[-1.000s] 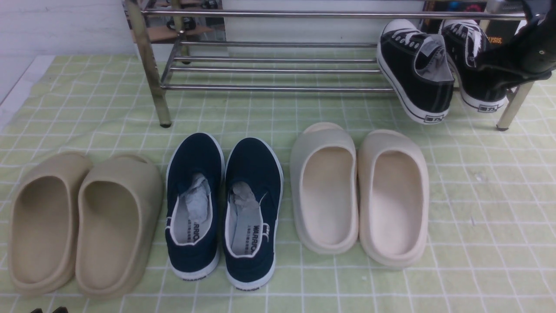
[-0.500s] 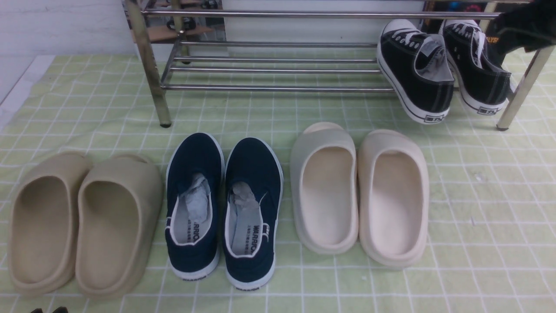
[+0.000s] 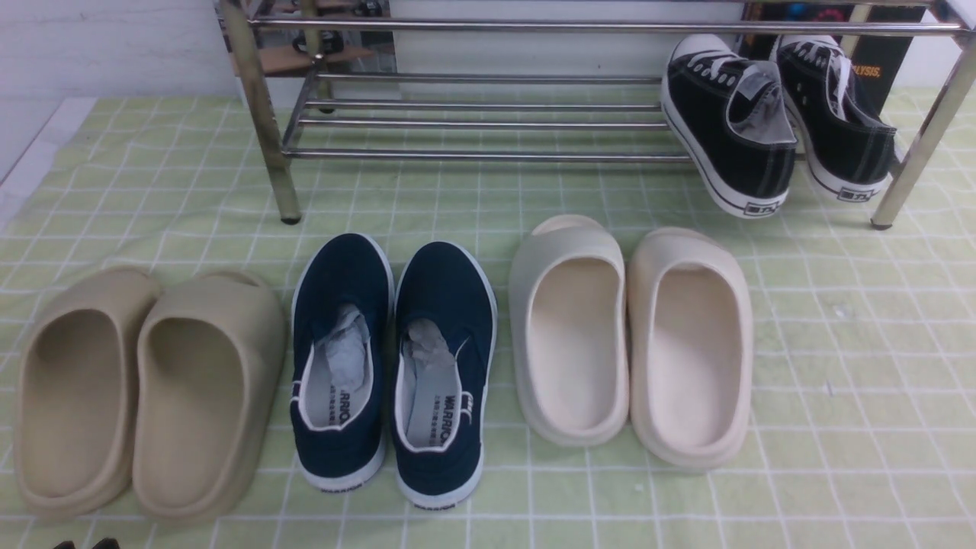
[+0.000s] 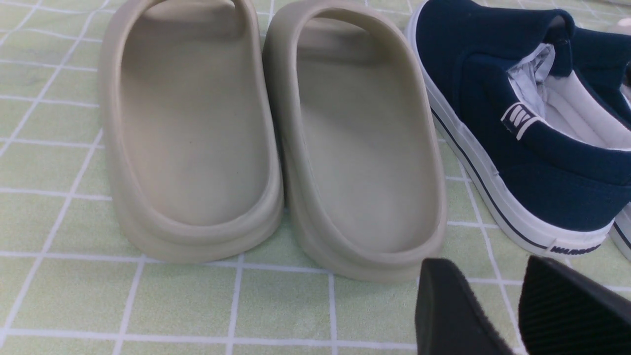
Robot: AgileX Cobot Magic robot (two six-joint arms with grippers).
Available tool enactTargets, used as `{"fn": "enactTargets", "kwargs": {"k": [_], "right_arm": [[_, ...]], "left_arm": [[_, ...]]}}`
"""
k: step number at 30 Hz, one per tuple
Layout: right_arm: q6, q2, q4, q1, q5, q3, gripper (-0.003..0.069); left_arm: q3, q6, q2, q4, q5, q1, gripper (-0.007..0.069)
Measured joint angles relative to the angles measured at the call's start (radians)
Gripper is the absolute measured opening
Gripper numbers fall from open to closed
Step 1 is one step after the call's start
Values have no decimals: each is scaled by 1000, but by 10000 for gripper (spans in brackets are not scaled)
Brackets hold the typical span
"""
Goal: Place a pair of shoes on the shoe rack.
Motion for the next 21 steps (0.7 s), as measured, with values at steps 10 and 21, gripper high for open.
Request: {"fn": "enactTargets", "kwargs": {"k": [10,21], "right_arm": [[-3,-551,0,0,-396,854,0],[15,-782,25,0,-694,1207,4]], "left_arm": [[0,0,0,0,0,0,238],[0,0,0,0,0,0,238]]}}
